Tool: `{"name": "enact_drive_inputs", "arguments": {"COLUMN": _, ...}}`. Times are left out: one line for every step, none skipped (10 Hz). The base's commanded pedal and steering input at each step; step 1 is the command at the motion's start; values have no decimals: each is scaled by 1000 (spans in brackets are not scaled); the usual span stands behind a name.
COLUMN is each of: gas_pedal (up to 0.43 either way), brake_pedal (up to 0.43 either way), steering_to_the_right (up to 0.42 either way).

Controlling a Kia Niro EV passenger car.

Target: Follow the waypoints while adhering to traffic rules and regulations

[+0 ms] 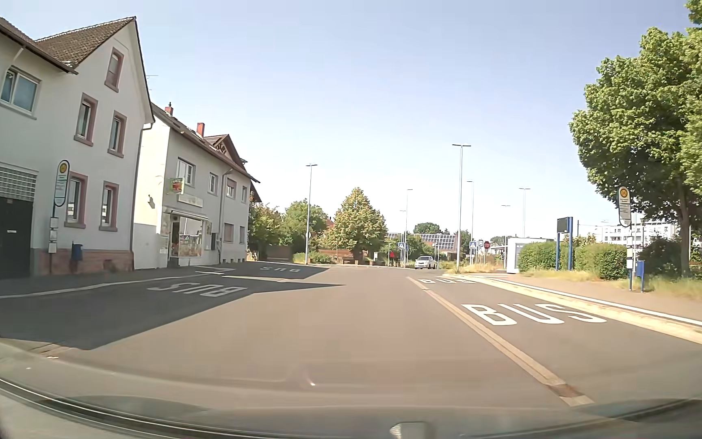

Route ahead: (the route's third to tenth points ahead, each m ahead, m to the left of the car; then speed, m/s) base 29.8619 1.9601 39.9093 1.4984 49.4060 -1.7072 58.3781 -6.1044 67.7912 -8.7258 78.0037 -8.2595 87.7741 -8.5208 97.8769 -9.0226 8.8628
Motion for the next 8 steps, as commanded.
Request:
{"name": "enact_drive_inputs", "arguments": {"gas_pedal": 98, "brake_pedal": 30, "steering_to_the_right": 4}}
{"name": "enact_drive_inputs", "arguments": {"gas_pedal": 87, "brake_pedal": 30, "steering_to_the_right": 4}}
{"name": "enact_drive_inputs", "arguments": {"gas_pedal": 87, "brake_pedal": 30, "steering_to_the_right": 4}}
{"name": "enact_drive_inputs", "arguments": {"gas_pedal": 79, "brake_pedal": 30, "steering_to_the_right": 4}}
{"name": "enact_drive_inputs", "arguments": {"gas_pedal": 79, "brake_pedal": 30, "steering_to_the_right": 4}}
{"name": "enact_drive_inputs", "arguments": {"gas_pedal": 79, "brake_pedal": 30, "steering_to_the_right": 3}}
{"name": "enact_drive_inputs", "arguments": {"gas_pedal": 67, "brake_pedal": 30, "steering_to_the_right": 4}}
{"name": "enact_drive_inputs", "arguments": {"gas_pedal": 67, "brake_pedal": 30, "steering_to_the_right": 4}}
